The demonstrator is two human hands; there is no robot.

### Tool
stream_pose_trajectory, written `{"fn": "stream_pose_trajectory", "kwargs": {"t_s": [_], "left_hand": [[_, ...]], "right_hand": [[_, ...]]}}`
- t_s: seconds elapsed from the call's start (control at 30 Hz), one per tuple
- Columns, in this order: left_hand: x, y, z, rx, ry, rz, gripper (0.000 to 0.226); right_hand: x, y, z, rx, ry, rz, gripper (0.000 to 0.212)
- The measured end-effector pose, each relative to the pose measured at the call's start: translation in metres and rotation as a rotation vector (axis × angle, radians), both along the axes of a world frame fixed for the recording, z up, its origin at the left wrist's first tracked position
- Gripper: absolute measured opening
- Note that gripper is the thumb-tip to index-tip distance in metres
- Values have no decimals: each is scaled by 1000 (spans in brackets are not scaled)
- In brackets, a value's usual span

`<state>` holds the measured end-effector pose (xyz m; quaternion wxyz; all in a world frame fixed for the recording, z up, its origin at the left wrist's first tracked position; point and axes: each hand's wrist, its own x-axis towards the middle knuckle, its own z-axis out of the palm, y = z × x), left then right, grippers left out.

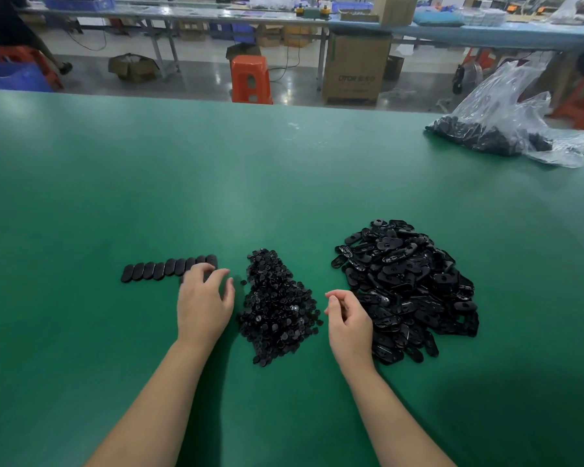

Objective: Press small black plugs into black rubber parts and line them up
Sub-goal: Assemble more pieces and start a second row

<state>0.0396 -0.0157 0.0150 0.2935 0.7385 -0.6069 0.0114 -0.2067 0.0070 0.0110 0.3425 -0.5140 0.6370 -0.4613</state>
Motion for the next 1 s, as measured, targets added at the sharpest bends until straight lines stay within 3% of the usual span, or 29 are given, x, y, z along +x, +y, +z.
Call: {"fn": "stream_pose_trajectory", "kwargs": {"t_s": [0.13, 0.33, 0.47, 0.53, 0.63, 0.7, 0.83, 1.0], "left_hand": [[-20, 11, -4, 63, 207, -4, 22], [-20, 13, -10, 179, 147, 0, 42], [-22, 12, -11, 216, 48, -3, 43], [-22, 12, -12, 211, 63, 5, 41], [-20, 12, -11, 180, 130, 26, 30], [-20, 13, -11, 147, 178, 31, 22], [-19, 12, -12, 112, 217, 37, 17], [-17, 10, -14, 107, 227, 48, 16]], "right_hand": [[0, 0, -1, 20, 21, 8, 22], [1, -3, 1, 89, 107, 54, 15], [-6, -11, 14, 165, 170, 174, 12], [-16, -15, 23, 153, 322, 210, 16], [-37, -22, 36, 129, 744, 185, 23], [-52, -30, 41, 165, 918, 177, 27], [-69, -41, 43, 231, 1080, 222, 32], [-75, -44, 41, 231, 1077, 254, 33]]}}
